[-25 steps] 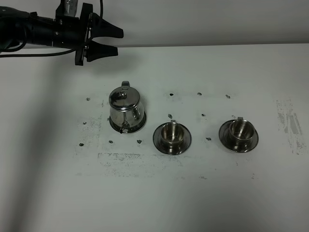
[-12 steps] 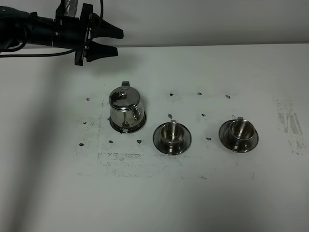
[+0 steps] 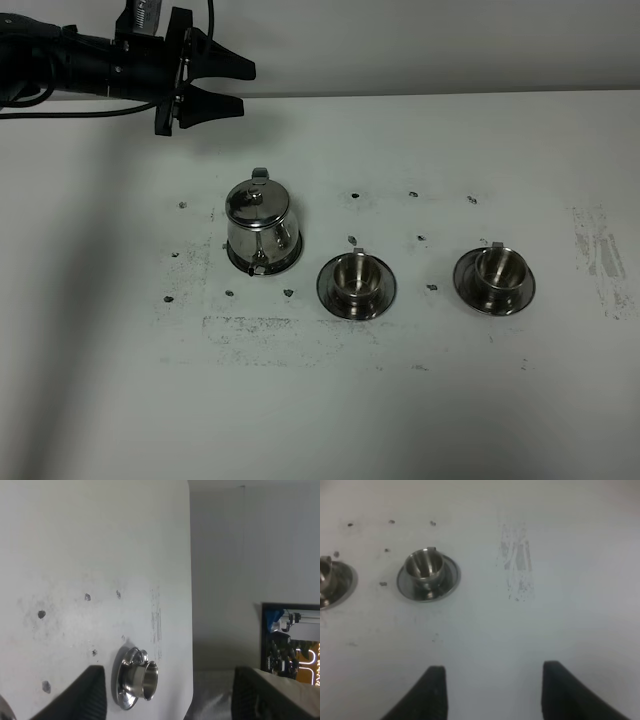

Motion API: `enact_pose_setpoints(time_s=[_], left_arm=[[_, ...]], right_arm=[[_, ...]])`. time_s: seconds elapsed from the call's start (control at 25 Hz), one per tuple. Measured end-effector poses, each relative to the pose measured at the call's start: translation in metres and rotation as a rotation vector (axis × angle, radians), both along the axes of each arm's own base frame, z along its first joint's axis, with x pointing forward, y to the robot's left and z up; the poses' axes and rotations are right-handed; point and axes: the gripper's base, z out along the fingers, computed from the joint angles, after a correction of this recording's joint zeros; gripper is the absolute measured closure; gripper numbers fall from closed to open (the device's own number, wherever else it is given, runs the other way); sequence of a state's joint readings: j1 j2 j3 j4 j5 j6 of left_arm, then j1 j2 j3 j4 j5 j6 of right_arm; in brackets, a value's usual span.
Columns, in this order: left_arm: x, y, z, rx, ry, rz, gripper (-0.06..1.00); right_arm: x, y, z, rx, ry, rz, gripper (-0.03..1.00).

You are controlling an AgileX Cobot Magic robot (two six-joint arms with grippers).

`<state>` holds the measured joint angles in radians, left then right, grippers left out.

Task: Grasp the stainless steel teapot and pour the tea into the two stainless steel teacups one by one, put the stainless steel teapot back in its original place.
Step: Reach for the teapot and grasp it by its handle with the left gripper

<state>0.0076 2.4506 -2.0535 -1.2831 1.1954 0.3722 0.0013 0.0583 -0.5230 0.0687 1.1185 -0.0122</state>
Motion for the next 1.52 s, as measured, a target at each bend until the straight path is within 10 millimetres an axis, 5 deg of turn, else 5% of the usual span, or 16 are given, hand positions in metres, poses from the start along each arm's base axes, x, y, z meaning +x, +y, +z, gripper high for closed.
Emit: enact_pose_setpoints(time_s=[1.52], left_arm=[[-0.0022,0.0018,0.0029,0.071,-0.060,-0.036,0.41]], right_arm=[[-0.0009,0.0015,-0.0001,0.019,0.002,0.135,0.55]])
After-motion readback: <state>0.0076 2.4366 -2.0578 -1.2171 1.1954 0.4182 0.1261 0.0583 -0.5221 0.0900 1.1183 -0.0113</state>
